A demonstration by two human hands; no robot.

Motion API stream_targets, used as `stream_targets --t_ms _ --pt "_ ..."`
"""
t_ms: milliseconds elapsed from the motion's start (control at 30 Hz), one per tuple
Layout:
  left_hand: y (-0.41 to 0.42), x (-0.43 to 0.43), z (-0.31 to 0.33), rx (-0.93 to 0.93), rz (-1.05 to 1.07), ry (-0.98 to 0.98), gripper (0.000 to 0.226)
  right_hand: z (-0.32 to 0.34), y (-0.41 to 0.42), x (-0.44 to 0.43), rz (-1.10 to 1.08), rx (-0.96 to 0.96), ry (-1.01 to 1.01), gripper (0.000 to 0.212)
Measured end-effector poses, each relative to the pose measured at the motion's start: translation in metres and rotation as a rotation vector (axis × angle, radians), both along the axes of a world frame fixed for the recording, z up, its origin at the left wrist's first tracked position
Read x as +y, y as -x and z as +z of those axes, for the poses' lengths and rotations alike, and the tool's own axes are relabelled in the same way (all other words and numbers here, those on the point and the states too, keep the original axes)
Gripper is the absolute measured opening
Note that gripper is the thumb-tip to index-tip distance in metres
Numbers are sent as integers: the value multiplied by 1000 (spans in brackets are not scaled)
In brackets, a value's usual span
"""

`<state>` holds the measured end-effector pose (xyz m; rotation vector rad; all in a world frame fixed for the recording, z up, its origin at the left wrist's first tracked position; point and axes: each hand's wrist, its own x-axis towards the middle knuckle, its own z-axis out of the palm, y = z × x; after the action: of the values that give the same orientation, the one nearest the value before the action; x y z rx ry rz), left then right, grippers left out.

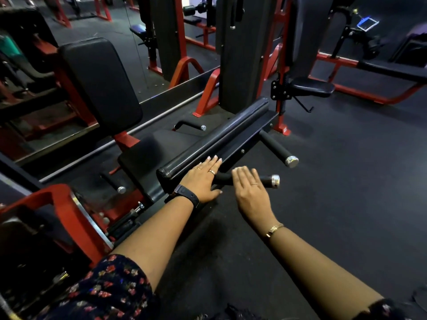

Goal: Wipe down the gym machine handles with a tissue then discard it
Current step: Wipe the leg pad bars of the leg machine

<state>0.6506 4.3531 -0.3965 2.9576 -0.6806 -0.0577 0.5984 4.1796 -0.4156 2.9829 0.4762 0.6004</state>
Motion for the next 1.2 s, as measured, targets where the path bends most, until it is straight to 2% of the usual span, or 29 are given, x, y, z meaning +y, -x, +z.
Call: stream_targets --t_ms 133,267,367,500,567,700,833,967,1067,1200 --pt "1 0 2 24 5 28 88 10 1 -25 -226 -37 -26 47" --pt "1 -1 3 22 7 22 87 10 4 -17 -315 -35 -46 49" --pt "1 -1 3 13 6 13 87 4 2 8 -264 2 -65 51" --pt "-1 -1 2 10 3 26 83 -7 0 39 -15 8 -71 54" --pt "0 -1 1 12 6 39 83 -11 5 34 44 -4 -51 52" --pt "0 0 2 18 -2 19 87 -16 20 -10 -13 -88 -28 51" --pt "1 -1 2 15 4 14 89 -11 25 -43 -129 -184 -110 51" --pt "2 -2 2 1 8 3 91 -1 14 -24 -206 -97 -162 51" --pt "1 -2 3 12 8 8 91 5 2 8 -186 -25 -209 49" --pt "0 -1 2 11 12 30 88 10 -16 44 -129 135 -484 46"
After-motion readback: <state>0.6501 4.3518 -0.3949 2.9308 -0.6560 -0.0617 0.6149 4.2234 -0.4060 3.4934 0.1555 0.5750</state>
